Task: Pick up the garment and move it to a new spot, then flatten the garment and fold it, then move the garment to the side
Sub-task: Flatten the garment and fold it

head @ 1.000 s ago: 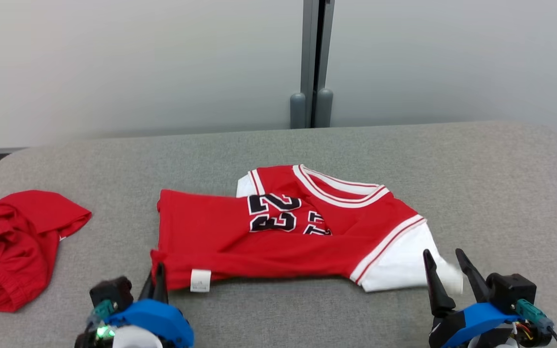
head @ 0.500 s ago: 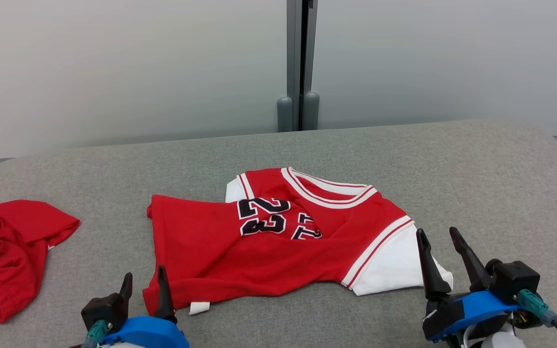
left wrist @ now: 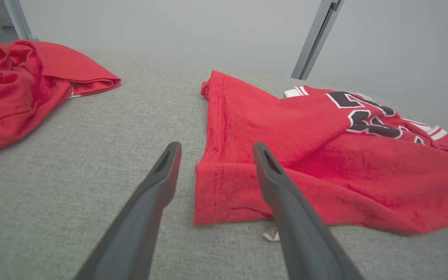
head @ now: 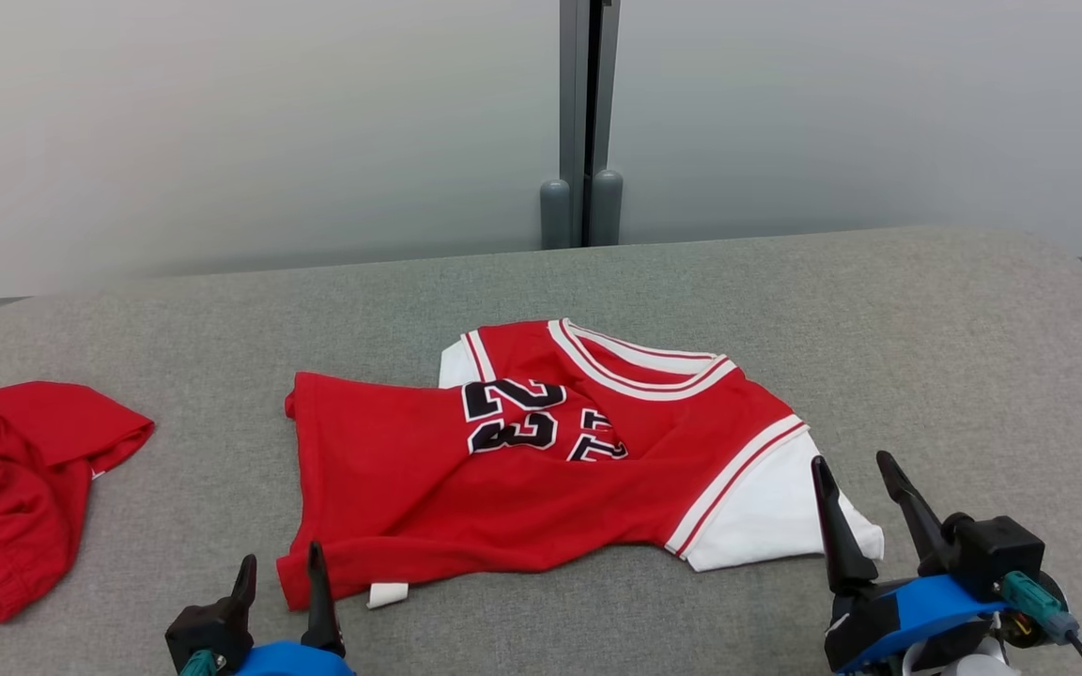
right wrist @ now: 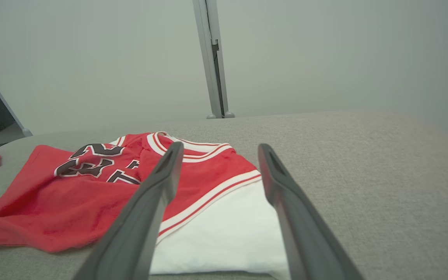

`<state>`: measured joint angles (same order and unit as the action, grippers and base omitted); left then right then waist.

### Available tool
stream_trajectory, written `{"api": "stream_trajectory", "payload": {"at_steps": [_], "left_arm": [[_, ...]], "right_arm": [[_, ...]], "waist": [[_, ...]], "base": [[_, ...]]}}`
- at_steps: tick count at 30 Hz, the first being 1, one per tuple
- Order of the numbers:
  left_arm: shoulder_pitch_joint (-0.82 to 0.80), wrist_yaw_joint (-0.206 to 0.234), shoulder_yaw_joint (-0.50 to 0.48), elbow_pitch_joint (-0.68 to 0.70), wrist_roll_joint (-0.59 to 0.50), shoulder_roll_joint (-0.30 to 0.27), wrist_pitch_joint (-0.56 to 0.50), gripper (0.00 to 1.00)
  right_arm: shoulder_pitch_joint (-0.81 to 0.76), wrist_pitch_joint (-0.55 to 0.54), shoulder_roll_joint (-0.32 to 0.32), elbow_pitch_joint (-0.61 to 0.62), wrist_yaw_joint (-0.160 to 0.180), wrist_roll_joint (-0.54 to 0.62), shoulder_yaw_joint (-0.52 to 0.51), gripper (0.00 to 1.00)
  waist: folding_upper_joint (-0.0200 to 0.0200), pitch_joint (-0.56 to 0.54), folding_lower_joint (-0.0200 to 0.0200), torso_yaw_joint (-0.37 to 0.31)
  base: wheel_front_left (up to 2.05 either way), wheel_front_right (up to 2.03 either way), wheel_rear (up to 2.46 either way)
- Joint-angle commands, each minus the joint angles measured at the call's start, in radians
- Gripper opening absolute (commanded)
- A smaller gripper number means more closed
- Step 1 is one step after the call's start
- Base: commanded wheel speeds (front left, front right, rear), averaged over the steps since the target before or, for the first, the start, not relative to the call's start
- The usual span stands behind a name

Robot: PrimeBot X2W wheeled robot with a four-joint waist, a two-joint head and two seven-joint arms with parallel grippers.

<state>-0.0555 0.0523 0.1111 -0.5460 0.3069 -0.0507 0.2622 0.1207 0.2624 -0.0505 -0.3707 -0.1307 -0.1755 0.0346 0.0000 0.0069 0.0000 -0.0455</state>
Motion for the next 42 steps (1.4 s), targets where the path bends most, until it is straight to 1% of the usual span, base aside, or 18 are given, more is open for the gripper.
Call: {"api": "stream_trajectory", "payload": {"at_steps": [1, 7, 14, 20, 31, 40, 42], "left_arm": [[0.001, 0.002, 0.002, 0.006, -0.005, 0.0, 0.004, 1.0], [0.007, -0.001, 0.005, 0.015, -0.018, 0.0, 0.004, 1.0], [0.02, -0.042, 0.024, -0.038, 0.008, 0.0, 0.004, 1.0], [0.009, -0.088, 0.026, -0.086, 0.036, 0.0, 0.004, 1.0], [-0.017, -0.145, -0.004, -0.09, 0.02, 0.0, 0.004, 1.0], [-0.016, -0.165, 0.026, -0.077, 0.036, 0.0, 0.004, 1.0], [-0.014, -0.167, 0.033, -0.075, 0.04, 0.0, 0.004, 0.96]], "right_arm": [[-0.001, 0.003, -0.001, 0.001, 0.0, 0.005, -0.003, 1.0], [-0.003, 0.003, -0.001, -0.017, 0.0, 0.029, 0.004, 1.0], [-0.016, 0.003, -0.001, -0.045, 0.0, 0.02, 0.011, 1.0], [-0.014, 0.003, -0.001, -0.052, 0.0, 0.025, 0.014, 1.0], [0.003, 0.003, -0.001, -0.053, 0.0, 0.019, 0.022, 1.0], [0.011, 0.003, -0.001, -0.056, 0.0, 0.01, 0.02, 1.0], [0.012, 0.003, -0.001, -0.057, 0.0, 0.008, 0.021, 1.0]], "waist": [[0.0, 0.001, 0.0, -0.001], [0.0, 0.003, 0.0, -0.004], [0.0, 0.013, 0.0, 0.003], [0.0, 0.023, 0.0, 0.002], [0.0, 0.046, 0.0, -0.004], [0.0, 0.056, 0.0, 0.001], [0.0, 0.057, 0.0, 0.003]], "base": [[0.0, 0.0, 0.0], [0.0, 0.0, 0.0], [0.0, 0.0, 0.0], [0.0, 0.0, 0.0], [0.0, 0.0, 0.0], [0.0, 0.0, 0.0], [0.0, 0.0, 0.0]]}}
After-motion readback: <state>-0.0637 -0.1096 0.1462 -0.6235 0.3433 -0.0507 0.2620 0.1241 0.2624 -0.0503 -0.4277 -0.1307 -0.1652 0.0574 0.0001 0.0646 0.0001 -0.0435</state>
